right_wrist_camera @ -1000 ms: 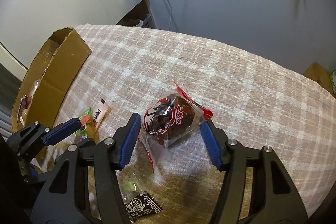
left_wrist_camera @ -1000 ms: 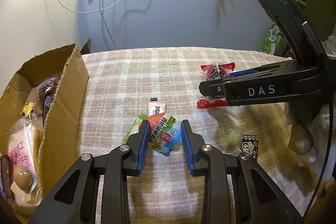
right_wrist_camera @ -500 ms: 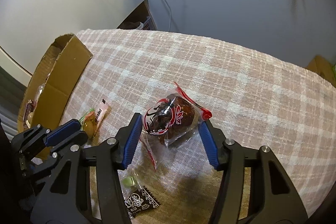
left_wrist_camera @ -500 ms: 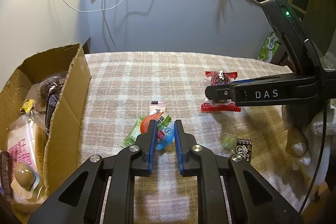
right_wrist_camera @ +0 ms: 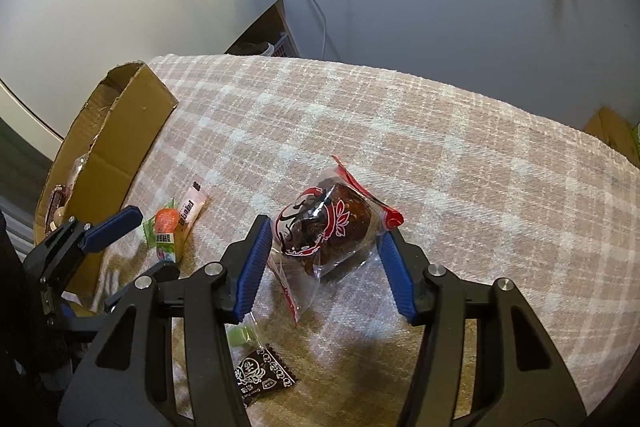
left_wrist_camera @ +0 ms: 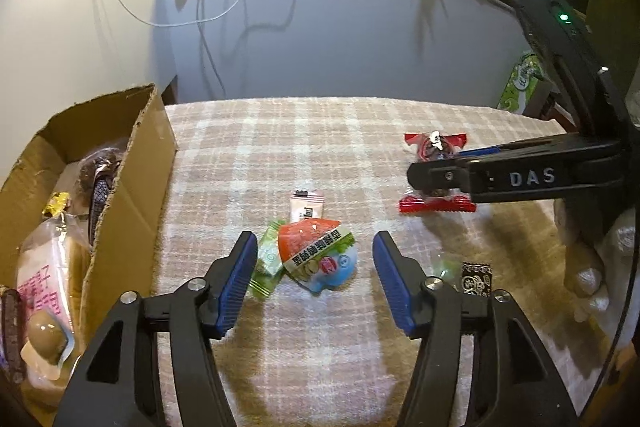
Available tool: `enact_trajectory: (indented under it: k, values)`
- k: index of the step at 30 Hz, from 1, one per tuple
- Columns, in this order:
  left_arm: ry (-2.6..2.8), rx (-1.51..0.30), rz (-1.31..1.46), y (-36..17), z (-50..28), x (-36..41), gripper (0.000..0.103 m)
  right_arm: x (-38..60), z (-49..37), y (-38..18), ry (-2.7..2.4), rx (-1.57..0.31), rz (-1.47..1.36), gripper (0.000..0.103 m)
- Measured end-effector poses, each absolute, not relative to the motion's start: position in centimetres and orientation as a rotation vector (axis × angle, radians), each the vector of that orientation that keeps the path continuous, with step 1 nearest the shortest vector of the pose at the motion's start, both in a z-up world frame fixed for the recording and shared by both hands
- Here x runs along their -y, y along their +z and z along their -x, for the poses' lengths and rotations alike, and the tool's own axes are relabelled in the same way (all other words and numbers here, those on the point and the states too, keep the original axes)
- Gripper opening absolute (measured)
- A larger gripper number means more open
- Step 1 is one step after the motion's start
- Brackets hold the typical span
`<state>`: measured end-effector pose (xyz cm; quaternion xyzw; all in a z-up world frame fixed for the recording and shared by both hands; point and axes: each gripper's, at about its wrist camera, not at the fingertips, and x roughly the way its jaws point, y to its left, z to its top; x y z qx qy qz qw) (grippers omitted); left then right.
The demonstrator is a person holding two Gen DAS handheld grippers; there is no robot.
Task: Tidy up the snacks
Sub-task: 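Grasp the orange-blue candy packet with left gripper while right gripper grasps the red chocolate bag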
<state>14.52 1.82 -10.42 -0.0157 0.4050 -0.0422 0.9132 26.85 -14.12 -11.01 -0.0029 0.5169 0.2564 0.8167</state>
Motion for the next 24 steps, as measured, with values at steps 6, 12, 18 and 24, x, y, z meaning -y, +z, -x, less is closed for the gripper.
enact_trajectory:
  k: [6, 12, 18, 24]
  values:
    - [-0.058, -0.887, 0.045, -11.3, -15.3, -2.2, 0.048, 14.1, -26.9, -11.1, 0.547, -1.101, 0.006, 0.057]
    - [-0.067, -0.877, 0.024, -11.2, -15.2, -1.8, 0.042, 14.3, -27.1, -11.1, 0.536, -1.095, 0.005, 0.057]
    - [-0.076, -0.858, 0.036, -10.5, -14.5, -1.9, 0.037, 14.7, -26.9, -10.7, 0.526, -1.089, -0.006, 0.056]
    - [-0.102, -0.831, 0.050, -9.3, -13.2, -1.6, 0.037, 15.2, -26.3, -9.9, 0.510, -1.077, -0.015, 0.056]
